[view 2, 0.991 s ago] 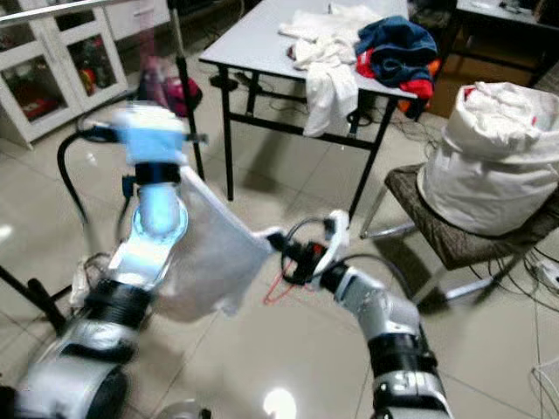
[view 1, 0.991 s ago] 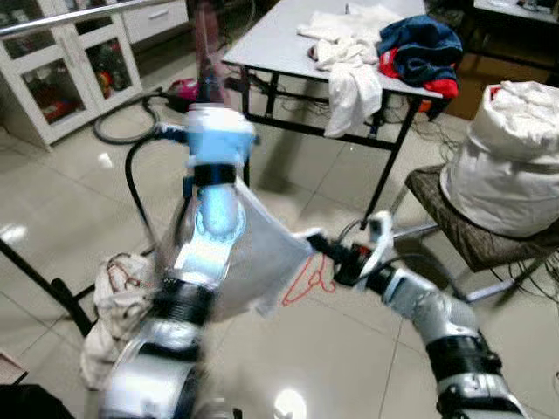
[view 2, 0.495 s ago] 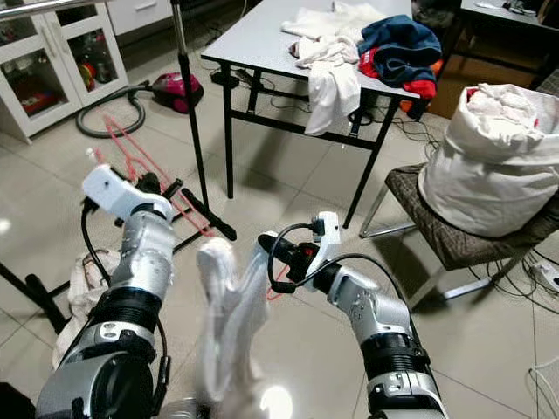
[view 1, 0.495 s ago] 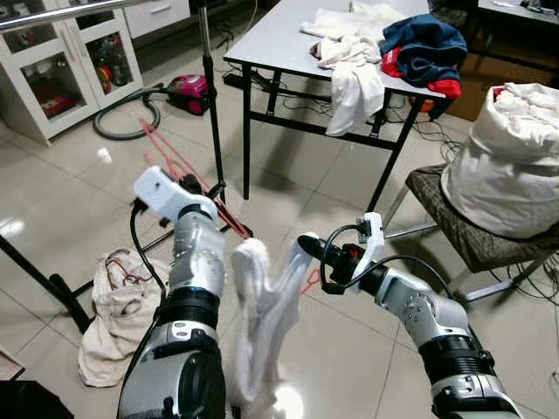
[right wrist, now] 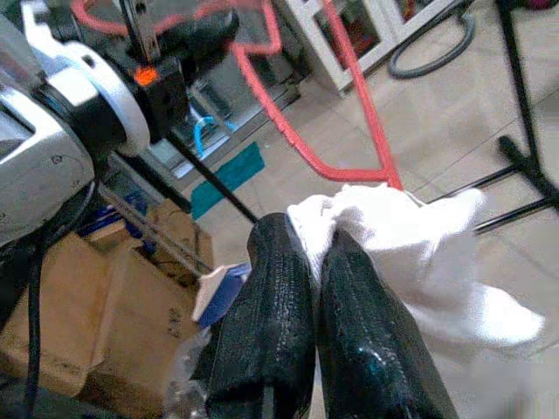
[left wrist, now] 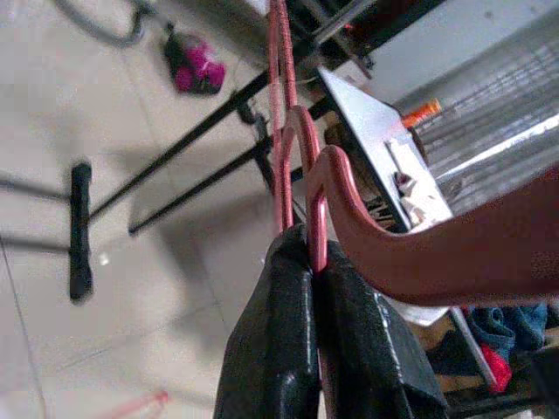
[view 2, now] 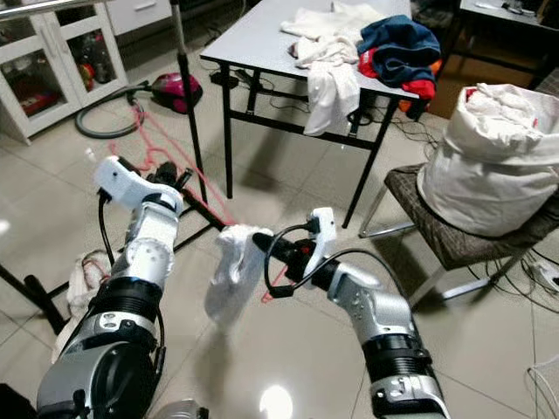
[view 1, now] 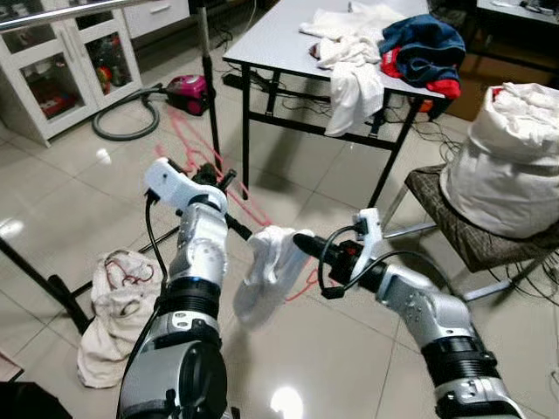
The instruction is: Hang hanger
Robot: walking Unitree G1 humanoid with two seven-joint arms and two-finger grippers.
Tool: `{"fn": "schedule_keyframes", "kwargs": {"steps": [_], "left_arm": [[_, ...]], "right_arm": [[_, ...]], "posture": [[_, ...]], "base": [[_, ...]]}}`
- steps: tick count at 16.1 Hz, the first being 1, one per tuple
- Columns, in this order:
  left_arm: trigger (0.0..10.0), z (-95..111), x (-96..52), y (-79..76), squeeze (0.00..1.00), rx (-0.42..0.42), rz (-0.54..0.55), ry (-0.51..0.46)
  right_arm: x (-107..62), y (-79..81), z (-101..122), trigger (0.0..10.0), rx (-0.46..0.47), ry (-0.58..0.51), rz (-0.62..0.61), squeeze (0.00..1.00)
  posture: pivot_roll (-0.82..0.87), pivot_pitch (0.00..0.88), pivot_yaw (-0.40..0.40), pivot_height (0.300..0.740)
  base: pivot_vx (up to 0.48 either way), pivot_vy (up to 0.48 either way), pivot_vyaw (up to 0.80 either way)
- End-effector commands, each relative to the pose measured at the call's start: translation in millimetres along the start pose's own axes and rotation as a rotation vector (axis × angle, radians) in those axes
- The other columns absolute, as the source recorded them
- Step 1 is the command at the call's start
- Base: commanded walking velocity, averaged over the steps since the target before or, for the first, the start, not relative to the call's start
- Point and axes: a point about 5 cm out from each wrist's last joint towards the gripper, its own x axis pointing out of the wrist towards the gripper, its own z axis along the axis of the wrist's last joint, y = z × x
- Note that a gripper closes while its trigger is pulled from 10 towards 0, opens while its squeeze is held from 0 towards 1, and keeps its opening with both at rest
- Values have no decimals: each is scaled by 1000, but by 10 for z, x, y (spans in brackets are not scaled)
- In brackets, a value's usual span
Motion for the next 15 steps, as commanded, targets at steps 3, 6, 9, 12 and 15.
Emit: {"fn": "schedule_keyframes", "kwargs": {"steps": [3, 6, 9, 12, 15], "left_arm": [[10000, -58, -41, -150, 0, -173, -22, -3], [10000, -104, -71, -155, 0, -141, -37, 12], [10000, -116, -83, -237, 0, -129, -89, 38], [10000, -223, -206, -521, 0, -193, -221, 124], [10000, -186, -298, -795, 0, -267, -344, 155]], "right_arm": [[8, -48, 119, 0, 34, -122, -86, 0], [31, -152, 214, 0, 125, -176, -167, 0], [76, -81, 244, 0, 131, -187, -120, 0], [171, -15, 249, 0, 162, -155, -50, 0], [218, -66, 100, 0, 48, -31, -73, 0]], "posture": [[25, 0, -28, 740], [25, 0, -26, 740], [27, 0, -25, 740], [32, 0, -23, 740], [37, 0, -22, 740]], "base": [[0, 0, 0], [0, 0, 0], [0, 0, 0], [0, 0, 0], [0, 0, 0]]}}
